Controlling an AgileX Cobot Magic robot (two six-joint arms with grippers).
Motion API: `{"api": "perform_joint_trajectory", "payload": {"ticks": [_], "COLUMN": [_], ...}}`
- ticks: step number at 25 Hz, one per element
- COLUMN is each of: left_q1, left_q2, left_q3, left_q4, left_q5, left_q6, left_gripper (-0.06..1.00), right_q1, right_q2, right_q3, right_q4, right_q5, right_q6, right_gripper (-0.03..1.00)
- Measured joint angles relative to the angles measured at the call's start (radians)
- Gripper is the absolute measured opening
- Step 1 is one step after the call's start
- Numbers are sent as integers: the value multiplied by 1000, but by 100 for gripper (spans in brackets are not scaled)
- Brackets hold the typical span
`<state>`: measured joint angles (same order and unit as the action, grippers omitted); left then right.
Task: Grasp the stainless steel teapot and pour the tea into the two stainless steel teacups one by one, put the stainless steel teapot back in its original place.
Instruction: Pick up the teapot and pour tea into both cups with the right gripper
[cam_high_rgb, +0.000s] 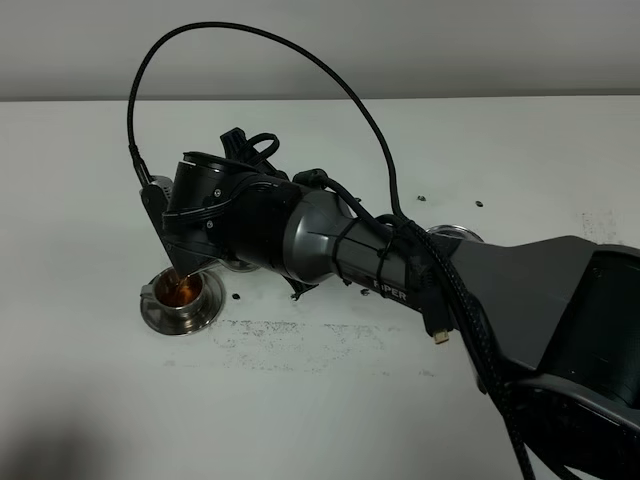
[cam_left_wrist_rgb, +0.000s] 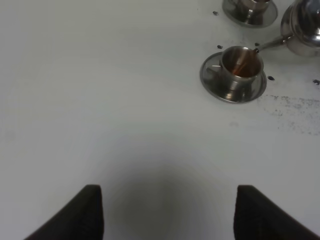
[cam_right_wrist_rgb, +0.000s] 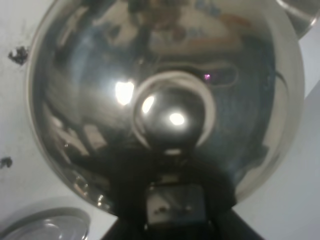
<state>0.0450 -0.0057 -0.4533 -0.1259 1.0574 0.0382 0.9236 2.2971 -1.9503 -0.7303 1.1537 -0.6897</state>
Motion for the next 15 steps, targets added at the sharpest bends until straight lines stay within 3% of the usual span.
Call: {"api": "perform_joint_trajectory", "payload": {"ticks": [15], "left_q1": [0], "left_q2": [0], "left_q3": [0], "left_q4": [0], "left_q5": [0], "left_q6": [0], "left_gripper": [54], "right_q1": [20], "right_q2": [9], "right_q3": [0], "right_q4": [-40], "right_q5": [-1], "right_q6": [0], "right_gripper": [18]}}
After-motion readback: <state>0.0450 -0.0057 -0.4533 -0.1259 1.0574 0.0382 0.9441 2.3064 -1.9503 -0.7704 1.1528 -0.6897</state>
